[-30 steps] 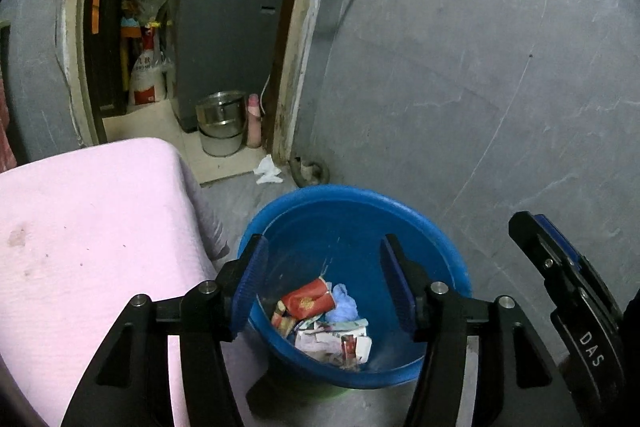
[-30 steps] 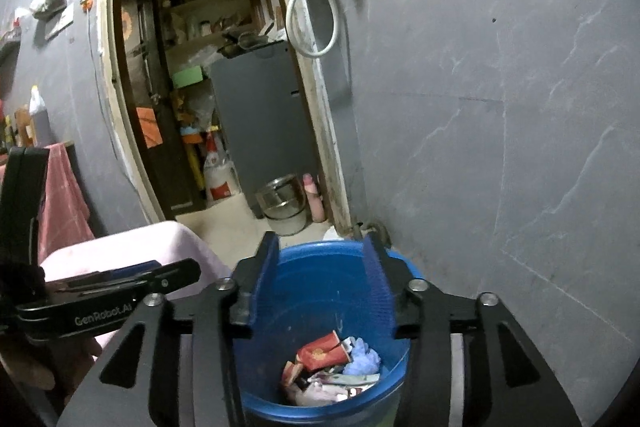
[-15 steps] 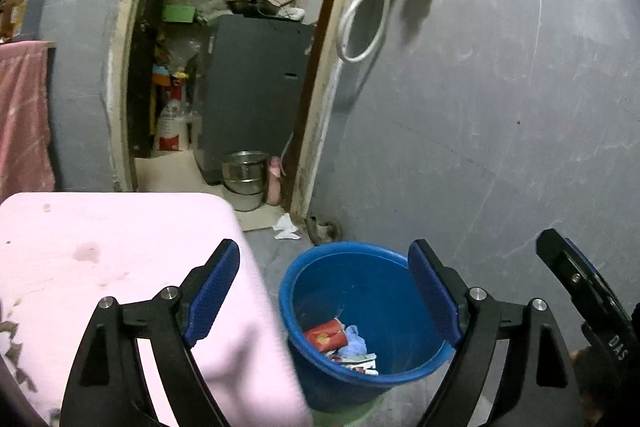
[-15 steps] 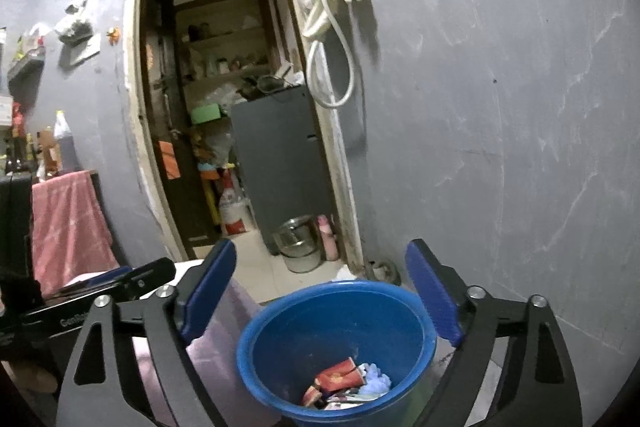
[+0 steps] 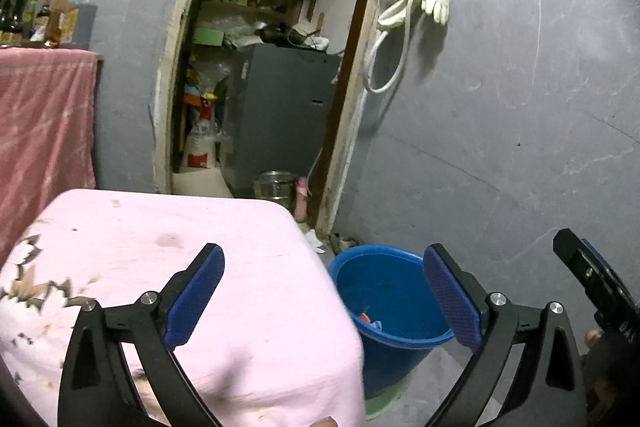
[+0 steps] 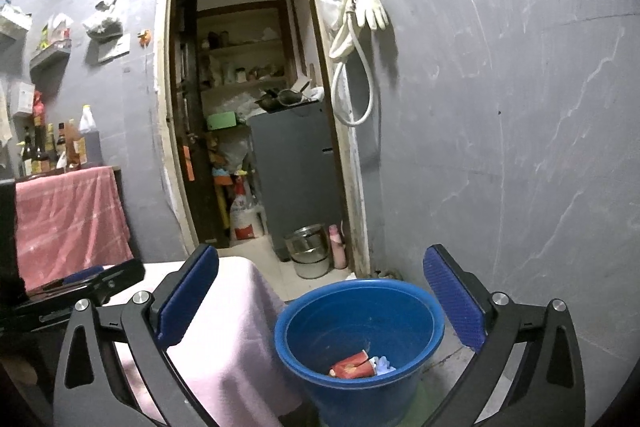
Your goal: Collect trash
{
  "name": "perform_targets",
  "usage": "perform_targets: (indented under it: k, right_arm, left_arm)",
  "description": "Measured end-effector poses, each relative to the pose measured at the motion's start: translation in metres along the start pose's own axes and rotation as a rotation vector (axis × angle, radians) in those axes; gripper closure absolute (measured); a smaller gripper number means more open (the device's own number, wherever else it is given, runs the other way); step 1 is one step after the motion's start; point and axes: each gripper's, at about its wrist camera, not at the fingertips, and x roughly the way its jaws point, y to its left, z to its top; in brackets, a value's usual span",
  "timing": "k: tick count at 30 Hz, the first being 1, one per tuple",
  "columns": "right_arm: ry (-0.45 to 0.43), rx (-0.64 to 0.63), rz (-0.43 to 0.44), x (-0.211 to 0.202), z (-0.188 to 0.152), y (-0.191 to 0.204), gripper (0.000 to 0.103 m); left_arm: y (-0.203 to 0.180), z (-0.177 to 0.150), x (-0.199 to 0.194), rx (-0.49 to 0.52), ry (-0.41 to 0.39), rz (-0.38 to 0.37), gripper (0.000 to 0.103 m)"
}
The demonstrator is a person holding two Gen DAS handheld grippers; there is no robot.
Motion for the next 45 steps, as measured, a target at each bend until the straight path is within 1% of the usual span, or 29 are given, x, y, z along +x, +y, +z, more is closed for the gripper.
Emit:
perform_targets:
  k: [7,11,14,18,22,25,32,37,45]
  right_arm:
    - [-0.003,-0.032,-0.009,-0.024,-0.006,0.020,0.000]
    - [-0.003,-0.038,-0.036,-0.042,-0.016,0.029,0.000]
    - [-0.004,-0.049,-0.058,-0.053,-0.023,0.035,0.000]
    - [-0.001,-0.039,-0.056,-0.064,-0.032,0.038,0.000]
    - [-0.013,-0.029,-0.045,-0.076,-0.042,0.040,0.000]
    - [-0.024,-0.039,-0.048,-0.082,-0.050,0.042,0.000]
    - [-0.025,-0.058,-0.054,-0.090,-0.064,0.044,0.000]
    - [-0.004,-0.057,-0.055,-0.086,-0.069,0.042,0.000]
    - [0.004,-0.063,-0.050,-0.086,-0.073,0.042,0.000]
  left_arm:
    - [0.009,-0.004,-0.029,0.012,-0.029,0.023,0.005]
    - [0.016,-0.014,-0.044,0.008,-0.034,0.044,0.005]
    - [0.021,-0.027,-0.058,0.006,-0.036,0.061,0.005]
    - [0.021,-0.044,-0.070,0.038,-0.034,0.098,0.005]
    - [0.024,-0.059,-0.084,0.049,-0.060,0.139,0.005]
    - [0.025,-0.070,-0.093,0.041,-0.072,0.149,0.005]
    - [0.025,-0.087,-0.101,0.086,-0.078,0.168,0.005]
    - [0.028,-0.095,-0.098,0.091,-0.061,0.172,0.005]
    - [0.034,-0.098,-0.097,0.073,-0.053,0.180,0.005]
